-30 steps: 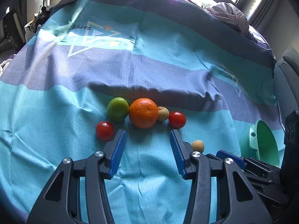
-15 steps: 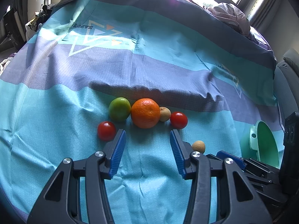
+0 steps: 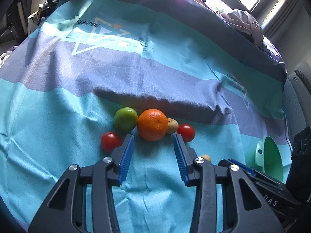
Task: Organize fruits
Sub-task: 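Lower the right gripper around the small tan kiwi and close on it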
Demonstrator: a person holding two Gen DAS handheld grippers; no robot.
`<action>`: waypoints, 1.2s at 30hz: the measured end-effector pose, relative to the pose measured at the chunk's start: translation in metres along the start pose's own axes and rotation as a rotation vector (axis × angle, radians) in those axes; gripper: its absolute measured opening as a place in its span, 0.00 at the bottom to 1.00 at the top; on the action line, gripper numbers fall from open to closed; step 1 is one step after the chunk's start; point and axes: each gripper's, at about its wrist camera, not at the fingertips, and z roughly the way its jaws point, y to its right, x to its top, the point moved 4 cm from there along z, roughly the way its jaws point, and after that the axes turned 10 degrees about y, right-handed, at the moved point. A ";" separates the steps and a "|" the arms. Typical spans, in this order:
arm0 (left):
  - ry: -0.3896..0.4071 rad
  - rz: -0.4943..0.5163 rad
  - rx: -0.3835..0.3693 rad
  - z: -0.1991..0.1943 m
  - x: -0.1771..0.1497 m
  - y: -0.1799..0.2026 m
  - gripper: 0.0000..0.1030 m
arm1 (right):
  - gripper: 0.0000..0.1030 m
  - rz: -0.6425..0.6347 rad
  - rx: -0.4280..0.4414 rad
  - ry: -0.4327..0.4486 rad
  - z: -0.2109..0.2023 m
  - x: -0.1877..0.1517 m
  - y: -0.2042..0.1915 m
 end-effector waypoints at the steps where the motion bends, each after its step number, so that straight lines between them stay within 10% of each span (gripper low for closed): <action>1: -0.007 -0.007 -0.007 0.003 0.003 0.001 0.39 | 0.39 -0.004 0.005 -0.008 0.004 0.000 -0.002; 16: -0.169 0.353 0.154 0.073 0.030 0.054 0.34 | 0.26 -0.093 -0.082 -0.066 0.031 -0.009 -0.003; 36: -0.349 0.432 0.182 0.096 0.006 0.053 0.27 | 0.24 -0.094 -0.027 -0.075 0.019 -0.008 -0.002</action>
